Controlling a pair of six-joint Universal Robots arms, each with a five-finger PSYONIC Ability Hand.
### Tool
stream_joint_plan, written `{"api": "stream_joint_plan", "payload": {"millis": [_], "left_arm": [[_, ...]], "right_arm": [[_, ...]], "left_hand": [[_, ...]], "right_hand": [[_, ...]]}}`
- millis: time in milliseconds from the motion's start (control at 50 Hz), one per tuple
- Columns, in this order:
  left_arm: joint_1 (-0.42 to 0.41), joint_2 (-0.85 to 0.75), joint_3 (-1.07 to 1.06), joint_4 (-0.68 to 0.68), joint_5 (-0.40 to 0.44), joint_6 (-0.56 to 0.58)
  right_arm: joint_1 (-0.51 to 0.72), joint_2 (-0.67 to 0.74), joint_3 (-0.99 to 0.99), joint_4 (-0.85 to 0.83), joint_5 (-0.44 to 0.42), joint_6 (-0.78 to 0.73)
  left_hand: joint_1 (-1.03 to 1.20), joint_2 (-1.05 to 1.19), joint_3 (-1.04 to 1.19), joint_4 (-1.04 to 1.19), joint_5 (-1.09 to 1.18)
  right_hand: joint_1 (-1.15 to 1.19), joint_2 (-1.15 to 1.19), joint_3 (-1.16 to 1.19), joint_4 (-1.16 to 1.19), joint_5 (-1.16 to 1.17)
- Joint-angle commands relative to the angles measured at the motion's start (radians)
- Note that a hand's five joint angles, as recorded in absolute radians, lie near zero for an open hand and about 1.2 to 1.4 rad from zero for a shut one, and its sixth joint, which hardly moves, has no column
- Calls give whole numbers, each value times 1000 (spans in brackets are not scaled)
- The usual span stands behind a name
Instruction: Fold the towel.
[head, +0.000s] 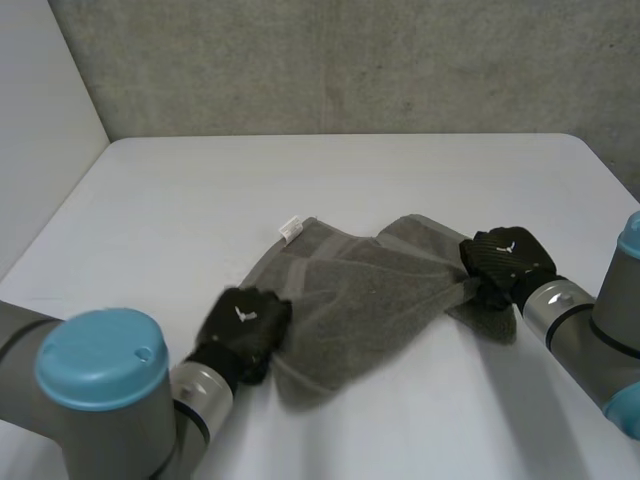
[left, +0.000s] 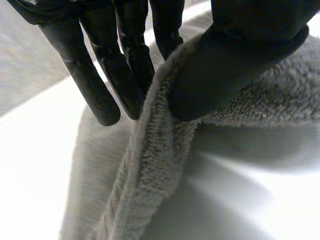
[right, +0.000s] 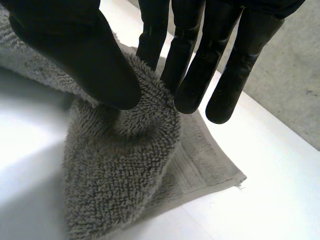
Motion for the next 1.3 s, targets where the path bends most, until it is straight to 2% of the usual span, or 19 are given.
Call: {"api": "stream_joint_plan", "payload": {"millis": [20, 120, 240, 400, 540, 680, 720, 780, 820, 860, 880, 900, 920, 1000, 1040, 1100, 1200, 1260, 1300], "left_arm": [[41, 193, -3, 3, -74, 9], [59, 378, 25, -43, -73, 10], [81, 557, 118, -112, -73, 9], [133, 588, 129, -141, -71, 4], [160, 525, 82, -127, -64, 0], [183, 290, 85, -126, -25, -3], [183, 247, 91, -126, -25, -3], [183, 175, 112, -120, -27, -3], [185, 148, 121, -114, -27, -3], [185, 126, 129, -109, -28, -3], [186, 108, 134, -101, -30, -3], [193, 97, 137, -94, -31, 1], [193, 97, 137, -94, -31, 1], [202, 87, 134, -84, -33, 4], [206, 87, 131, -81, -34, 4], [223, 90, 124, -78, -34, 4], [239, 97, 121, -78, -37, 4], [248, 104, 120, -81, -37, 4], [249, 115, 120, -83, -37, 4]], "right_arm": [[-5, -34, -52, 40, -3, 0], [-5, -143, -208, 274, -8, 0], [-2, -249, -370, 419, -28, 5], [-13, -295, -615, 518, -64, 6], [-2, -69, -761, 593, -61, -15], [51, 168, -884, 584, -52, -15], [76, 301, -971, 560, -28, -14], [93, 364, -1011, 526, -5, -12], [117, 471, -1056, 441, 60, -17], [125, 513, -1057, 399, 90, -17], [134, 539, -1057, 362, 127, -20], [134, 539, -1057, 362, 127, -20], [149, 551, -1056, 339, 158, -24], [177, 526, -1025, 316, 206, -44], [183, 405, -929, 316, 216, -52], [183, 331, -850, 317, 216, -51], [189, 66, -501, 317, 154, -34], [189, 24, -421, 317, 129, -3], [192, -30, -297, 320, 85, 117]], "left_hand": [[258, 227, 229, 228, 240], [258, 227, 229, 228, 240], [258, 227, 229, 228, 240], [258, 227, 229, 228, 240], [258, 227, 229, 228, 240], [258, 227, 229, 228, 240], [258, 227, 229, 228, 240], [258, 227, 229, 228, 240], [258, 227, 229, 228, 240], [258, 227, 229, 228, 240], [258, 227, 229, 228, 240], [258, 227, 229, 228, 240], [258, 227, 229, 228, 240], [258, 227, 229, 228, 240], [258, 227, 229, 228, 240], [258, 227, 229, 228, 240], [258, 227, 229, 228, 240], [258, 227, 229, 228, 240], [258, 227, 229, 228, 240]], "right_hand": [[435, 227, 211, 203, 240], [435, 227, 211, 203, 240], [435, 227, 211, 203, 240], [435, 227, 211, 203, 240], [435, 227, 211, 203, 240], [435, 227, 211, 203, 240], [435, 227, 211, 203, 240], [435, 227, 211, 203, 240], [435, 227, 211, 203, 240], [435, 227, 211, 203, 240], [-244, -452, -469, -476, -439], [-251, -459, -475, -483, -446], [-786, -995, -1011, -1019, -981], [-786, -995, -1011, -1019, -981], [-786, -995, -1011, -1019, -981], [-786, -995, -1011, -1019, -981], [-786, -995, -1011, -1019, -981], [-770, -979, -995, -1003, -965], [-598, -806, -822, -830, -793]]}}
